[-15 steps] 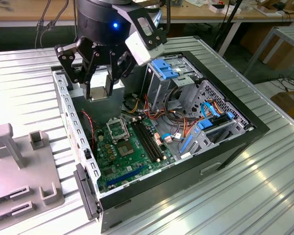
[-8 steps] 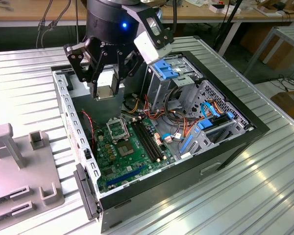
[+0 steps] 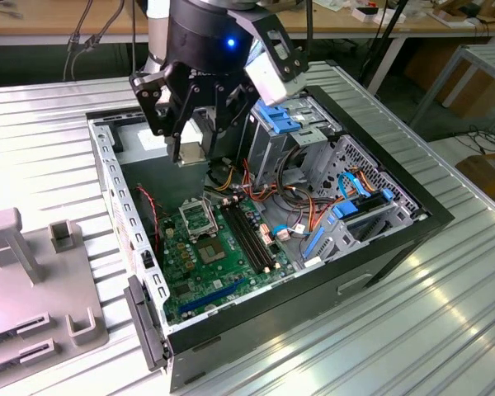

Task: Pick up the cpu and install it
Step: 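Pick up the cpu and move it towards the insertion slot, then place the cpu into insertion slot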

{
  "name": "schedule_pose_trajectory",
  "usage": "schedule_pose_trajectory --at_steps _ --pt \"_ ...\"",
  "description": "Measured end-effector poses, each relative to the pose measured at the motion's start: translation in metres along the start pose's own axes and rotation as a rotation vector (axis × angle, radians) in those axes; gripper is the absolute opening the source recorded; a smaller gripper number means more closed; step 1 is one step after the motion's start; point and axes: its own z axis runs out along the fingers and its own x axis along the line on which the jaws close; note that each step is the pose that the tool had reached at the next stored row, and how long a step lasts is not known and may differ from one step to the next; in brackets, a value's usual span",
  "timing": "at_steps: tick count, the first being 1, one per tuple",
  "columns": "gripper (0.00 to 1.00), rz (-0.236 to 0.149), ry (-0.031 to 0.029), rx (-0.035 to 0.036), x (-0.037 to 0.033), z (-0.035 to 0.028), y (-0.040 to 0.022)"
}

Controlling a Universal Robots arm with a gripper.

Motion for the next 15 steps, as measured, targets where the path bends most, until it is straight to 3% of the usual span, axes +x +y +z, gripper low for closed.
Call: schedule_pose_trajectory --at_steps 8,15 --pt "0.47 0.000 0.0000 0.0000 -0.0101 -0.0003 0.0000" --pt "0.47 0.000 0.0000 -0.0001 -0.0102 -0.0003 0.0001"
